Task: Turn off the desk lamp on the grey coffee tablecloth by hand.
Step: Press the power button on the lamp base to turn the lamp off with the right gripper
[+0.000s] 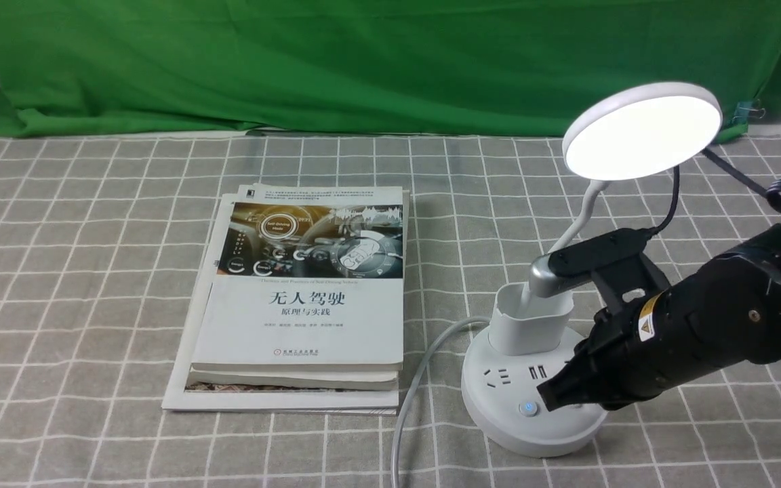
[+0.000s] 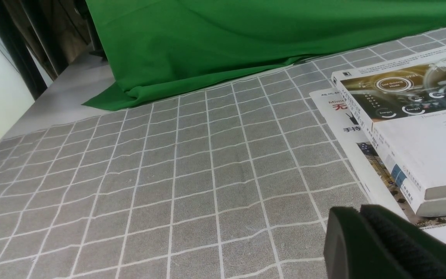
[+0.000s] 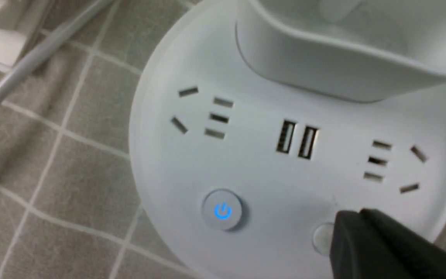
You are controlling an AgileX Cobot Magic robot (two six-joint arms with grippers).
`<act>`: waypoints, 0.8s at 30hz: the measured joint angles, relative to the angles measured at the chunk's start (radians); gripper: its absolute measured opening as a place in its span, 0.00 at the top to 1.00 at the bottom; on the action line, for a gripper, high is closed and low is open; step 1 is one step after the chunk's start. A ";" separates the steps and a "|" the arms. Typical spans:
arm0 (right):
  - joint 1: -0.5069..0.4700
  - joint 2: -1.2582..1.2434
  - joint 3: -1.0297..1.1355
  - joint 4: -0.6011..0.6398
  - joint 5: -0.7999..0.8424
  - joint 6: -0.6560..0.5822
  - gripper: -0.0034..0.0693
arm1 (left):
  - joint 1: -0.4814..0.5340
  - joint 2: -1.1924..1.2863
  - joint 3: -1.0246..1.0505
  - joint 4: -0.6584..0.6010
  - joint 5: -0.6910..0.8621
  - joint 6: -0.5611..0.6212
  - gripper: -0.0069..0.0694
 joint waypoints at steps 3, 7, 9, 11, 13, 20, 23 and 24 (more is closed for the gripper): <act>0.000 0.032 -0.007 0.007 0.001 -0.010 0.91 | 0.000 0.000 0.000 0.000 0.000 0.000 0.88; 0.000 0.038 -0.018 0.007 0.010 -0.023 0.90 | 0.000 0.000 0.000 0.000 0.000 0.000 0.88; 0.000 0.028 -0.023 0.007 0.021 -0.024 0.90 | 0.000 0.000 0.000 0.000 0.000 0.000 0.88; 0.000 0.003 -0.033 0.007 0.032 -0.024 0.90 | 0.000 0.001 0.000 0.000 0.001 0.000 0.88; 0.000 -0.024 -0.049 0.007 0.033 -0.024 0.90 | 0.000 0.001 0.000 0.000 0.001 0.000 0.88; 0.000 -0.011 -0.039 0.007 0.032 -0.024 0.90 | 0.000 0.001 0.000 0.000 0.001 0.000 0.88; 0.000 0.044 -0.011 0.007 -0.001 -0.024 0.90 | 0.000 0.001 0.000 0.000 0.001 0.000 0.88; 0.000 0.051 -0.009 0.007 -0.010 -0.025 0.90 | 0.000 0.001 0.000 0.000 0.001 0.000 0.88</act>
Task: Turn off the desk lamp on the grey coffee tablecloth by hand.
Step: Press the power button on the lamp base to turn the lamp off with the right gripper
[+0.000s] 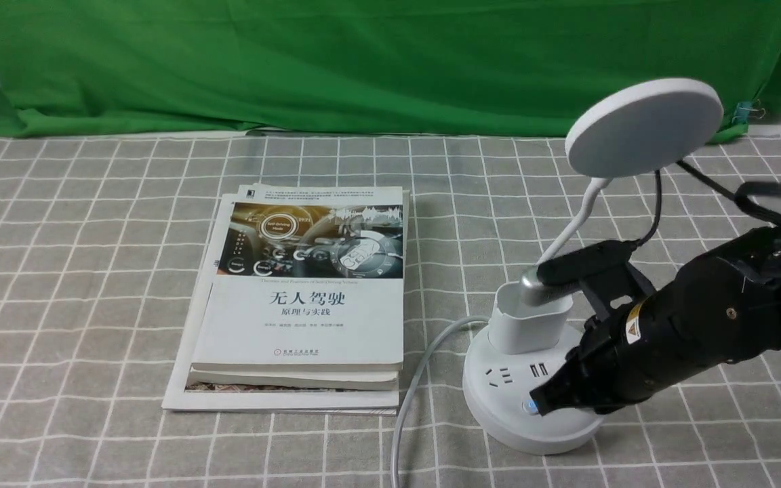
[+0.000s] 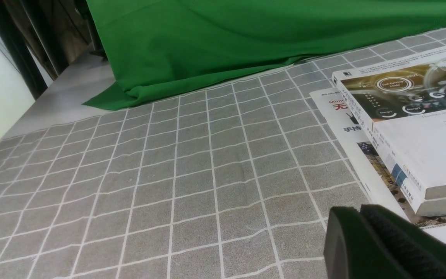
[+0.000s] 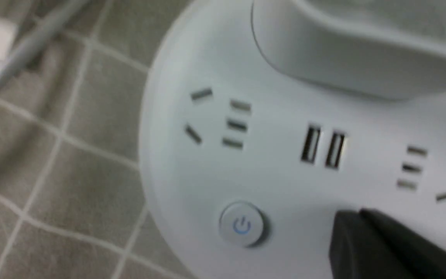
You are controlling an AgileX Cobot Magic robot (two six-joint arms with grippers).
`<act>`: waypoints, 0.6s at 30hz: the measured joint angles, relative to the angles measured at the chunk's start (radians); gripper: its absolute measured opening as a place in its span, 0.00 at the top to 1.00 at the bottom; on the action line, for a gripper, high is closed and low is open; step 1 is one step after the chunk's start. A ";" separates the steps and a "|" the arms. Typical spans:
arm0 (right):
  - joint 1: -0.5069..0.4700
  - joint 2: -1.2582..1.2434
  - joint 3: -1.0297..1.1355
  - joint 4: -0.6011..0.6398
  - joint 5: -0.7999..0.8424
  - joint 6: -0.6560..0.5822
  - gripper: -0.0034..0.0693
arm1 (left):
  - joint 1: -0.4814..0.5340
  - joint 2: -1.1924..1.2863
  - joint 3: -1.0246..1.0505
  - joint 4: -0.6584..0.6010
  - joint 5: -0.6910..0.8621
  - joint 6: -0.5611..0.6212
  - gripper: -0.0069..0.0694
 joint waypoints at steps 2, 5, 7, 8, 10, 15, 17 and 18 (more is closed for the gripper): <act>0.000 0.006 0.000 0.000 -0.009 0.001 0.90 | 0.000 0.000 0.000 0.000 0.000 0.000 0.88; 0.000 0.011 0.002 0.000 -0.048 0.006 0.90 | 0.000 -0.001 0.000 0.000 0.000 0.001 0.88; 0.000 -0.003 0.005 0.000 -0.054 0.010 0.90 | 0.000 0.000 0.000 0.000 0.000 0.000 0.88; 0.000 -0.011 0.009 0.000 -0.052 0.011 0.90 | 0.000 0.000 0.000 0.000 0.000 0.000 0.88; 0.000 -0.021 0.015 0.000 -0.047 0.016 0.90 | 0.000 0.000 0.000 0.000 0.000 0.000 0.88; 0.000 -0.098 0.032 0.000 -0.004 0.032 0.90 | 0.000 0.000 0.000 0.000 0.000 0.000 0.88; 0.000 -0.124 0.032 0.000 -0.033 0.028 0.90 | 0.000 0.000 0.000 0.000 0.000 0.000 0.88; 0.000 -0.126 0.032 0.000 -0.033 0.027 0.90 | 0.000 0.000 0.000 0.000 0.000 0.000 0.88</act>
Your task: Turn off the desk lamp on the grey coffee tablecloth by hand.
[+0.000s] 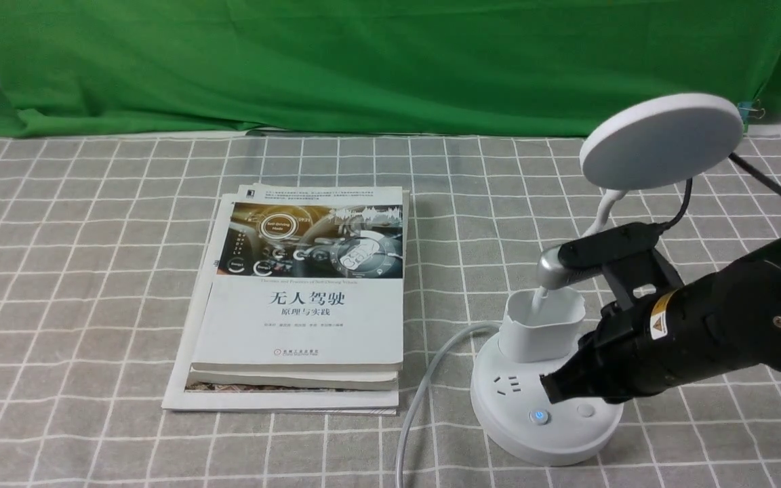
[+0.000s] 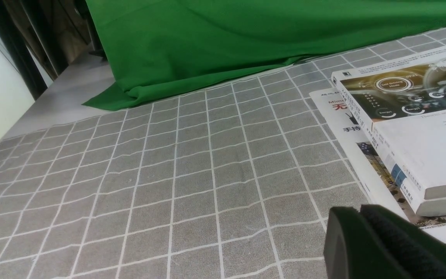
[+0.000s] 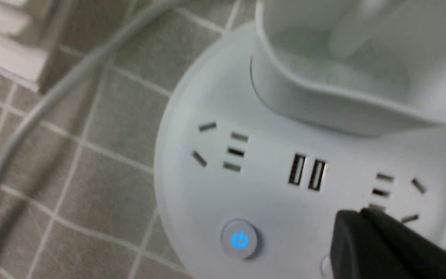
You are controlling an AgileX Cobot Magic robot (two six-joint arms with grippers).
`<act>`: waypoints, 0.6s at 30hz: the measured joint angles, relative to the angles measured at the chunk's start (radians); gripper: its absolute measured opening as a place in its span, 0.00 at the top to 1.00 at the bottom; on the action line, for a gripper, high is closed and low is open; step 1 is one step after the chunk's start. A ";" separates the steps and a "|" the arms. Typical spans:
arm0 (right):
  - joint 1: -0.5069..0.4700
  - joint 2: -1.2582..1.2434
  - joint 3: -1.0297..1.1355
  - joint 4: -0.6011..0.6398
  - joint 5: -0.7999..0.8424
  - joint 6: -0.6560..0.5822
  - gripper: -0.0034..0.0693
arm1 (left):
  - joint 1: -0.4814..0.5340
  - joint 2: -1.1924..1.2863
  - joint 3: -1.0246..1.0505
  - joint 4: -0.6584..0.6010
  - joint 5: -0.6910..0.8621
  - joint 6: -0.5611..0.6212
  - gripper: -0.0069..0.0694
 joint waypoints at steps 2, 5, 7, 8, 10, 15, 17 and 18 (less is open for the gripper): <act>0.000 -0.023 0.001 0.000 -0.058 -0.006 0.90 | 0.000 0.000 0.000 0.000 0.000 0.000 0.88; 0.000 -0.056 0.001 0.000 -0.076 -0.022 0.90 | 0.000 0.000 0.000 0.000 0.000 0.000 0.88; -0.007 -0.078 0.002 0.000 0.006 -0.062 0.90 | 0.000 0.000 0.000 0.000 0.000 0.000 0.88; -0.018 -0.086 0.006 0.000 0.043 -0.077 0.91 | 0.000 0.000 0.000 0.000 0.000 0.000 0.88; -0.052 -0.110 0.030 0.000 0.115 -0.100 0.91 | 0.000 0.000 0.000 0.000 0.000 0.000 0.88; -0.187 -0.256 0.166 0.025 0.147 -0.107 0.91 | 0.000 0.000 0.000 0.000 0.000 0.000 0.88; -0.233 -0.417 0.259 0.084 0.077 -0.155 0.91 | 0.000 0.000 0.000 0.000 0.000 0.000 0.88; -0.237 -0.462 0.282 0.100 0.047 -0.168 0.91 | 0.000 0.000 0.000 0.000 0.000 0.000 0.88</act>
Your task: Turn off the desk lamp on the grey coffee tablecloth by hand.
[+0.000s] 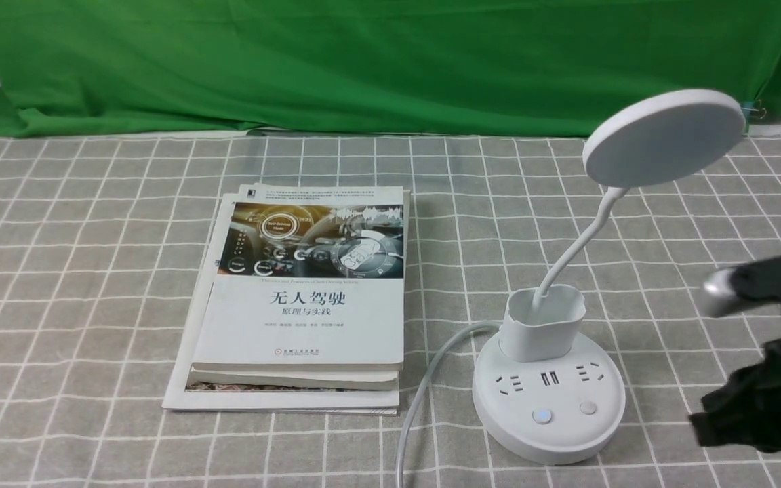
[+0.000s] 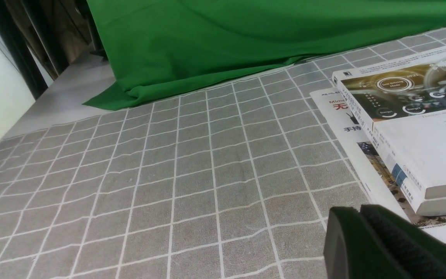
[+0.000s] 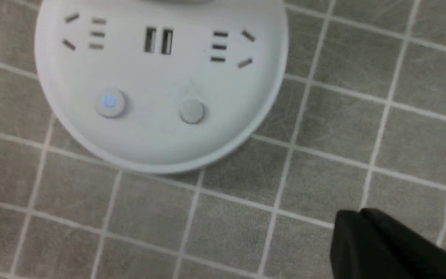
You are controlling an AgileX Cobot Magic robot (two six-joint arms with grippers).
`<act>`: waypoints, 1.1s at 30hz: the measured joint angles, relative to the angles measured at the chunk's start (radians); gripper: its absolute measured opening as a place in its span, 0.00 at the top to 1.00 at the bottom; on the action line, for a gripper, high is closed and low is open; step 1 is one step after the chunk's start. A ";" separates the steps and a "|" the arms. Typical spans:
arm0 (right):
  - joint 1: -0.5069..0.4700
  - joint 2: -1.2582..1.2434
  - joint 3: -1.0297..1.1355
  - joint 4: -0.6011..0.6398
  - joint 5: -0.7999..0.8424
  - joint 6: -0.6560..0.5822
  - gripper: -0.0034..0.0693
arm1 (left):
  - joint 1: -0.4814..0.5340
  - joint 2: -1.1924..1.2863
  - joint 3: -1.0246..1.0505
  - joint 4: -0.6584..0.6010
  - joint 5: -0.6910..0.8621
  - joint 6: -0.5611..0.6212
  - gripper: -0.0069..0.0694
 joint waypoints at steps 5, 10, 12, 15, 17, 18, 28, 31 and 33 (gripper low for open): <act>0.020 -0.329 0.178 0.106 -0.299 -0.148 0.91 | 0.000 0.000 0.000 0.000 0.000 0.000 0.88; 0.027 -0.504 0.274 0.119 -0.355 -0.150 0.91 | 0.000 0.000 0.000 0.000 0.000 0.000 0.88; 0.027 -0.543 0.277 0.120 -0.367 -0.150 0.91 | 0.000 0.000 0.000 0.000 0.000 0.000 0.88; 0.027 -0.581 0.277 0.120 -0.397 -0.150 0.91 | 0.000 0.000 0.000 0.000 0.000 0.000 0.88; 0.027 -0.588 0.277 0.120 -0.403 -0.150 0.91 | 0.000 0.000 0.000 0.000 0.000 0.000 0.88; 0.027 -0.588 0.277 0.120 -0.404 -0.150 0.90 | 0.000 0.000 0.000 0.000 0.000 0.000 0.88; 0.007 -0.648 0.282 0.112 -0.389 -0.151 0.90 | 0.000 -0.002 0.000 0.000 0.000 0.000 0.88; -0.068 -0.725 0.282 0.104 -0.393 -0.177 0.90 | 0.000 -0.002 0.000 0.000 0.000 0.000 0.88; -0.145 -0.795 0.289 0.078 -0.391 -0.237 0.90 | 0.000 -0.001 0.000 0.000 0.000 0.000 0.88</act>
